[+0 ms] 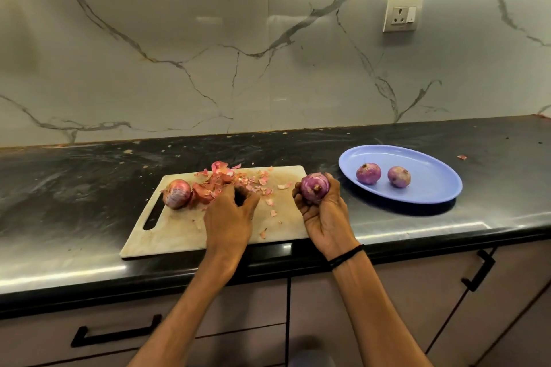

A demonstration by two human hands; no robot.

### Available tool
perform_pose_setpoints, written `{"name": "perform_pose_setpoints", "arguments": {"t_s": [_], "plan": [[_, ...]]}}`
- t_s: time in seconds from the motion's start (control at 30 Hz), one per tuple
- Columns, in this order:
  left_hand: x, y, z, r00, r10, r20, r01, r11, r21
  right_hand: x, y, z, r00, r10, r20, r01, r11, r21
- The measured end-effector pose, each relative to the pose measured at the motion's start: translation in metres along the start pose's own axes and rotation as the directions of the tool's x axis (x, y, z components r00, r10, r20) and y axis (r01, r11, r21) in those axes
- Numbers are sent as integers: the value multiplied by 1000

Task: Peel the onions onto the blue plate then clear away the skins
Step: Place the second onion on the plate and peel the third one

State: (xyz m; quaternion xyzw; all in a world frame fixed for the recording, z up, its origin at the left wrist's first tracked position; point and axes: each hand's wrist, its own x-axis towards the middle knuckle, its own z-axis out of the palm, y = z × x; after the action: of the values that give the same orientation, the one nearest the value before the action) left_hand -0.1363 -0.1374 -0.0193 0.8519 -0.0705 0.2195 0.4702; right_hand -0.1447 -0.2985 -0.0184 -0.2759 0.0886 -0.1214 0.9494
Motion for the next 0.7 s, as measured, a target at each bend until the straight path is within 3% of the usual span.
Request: {"name": "perform_pose_setpoints", "arguments": {"t_s": [0.13, 0.2, 0.27, 0.4, 0.47, 0.6, 0.7], "plan": [[4, -8, -2, 998, 46, 42, -55, 965, 258, -2, -3, 0, 996, 84, 15, -84, 994, 62], [6, -9, 1, 998, 19, 65, -37, 954, 296, -1, -4, 0, 995, 101, 17, -102, 993, 65], [3, -3, 4, 997, 51, 57, -63, 972, 226, 0, -4, 0, 995, 100, 16, -101, 994, 43], [5, 15, 8, 944, 329, 27, -329, 944, -17, 1, -1, 2, 1000, 23, -7, -23, 999, -47], [10, 23, 9, 903, 420, 91, -409, 905, -113, 2, 2, 3, 999, -39, -19, 37, 993, -115], [17, 26, 19, 798, 528, 291, -520, 847, -111, 1, 6, 0, 995, -83, 59, 94, 972, -216], [17, 23, 24, 744, 614, 263, -606, 786, -123, -3, 4, 0, 993, -17, 114, 46, 965, -259]]}}
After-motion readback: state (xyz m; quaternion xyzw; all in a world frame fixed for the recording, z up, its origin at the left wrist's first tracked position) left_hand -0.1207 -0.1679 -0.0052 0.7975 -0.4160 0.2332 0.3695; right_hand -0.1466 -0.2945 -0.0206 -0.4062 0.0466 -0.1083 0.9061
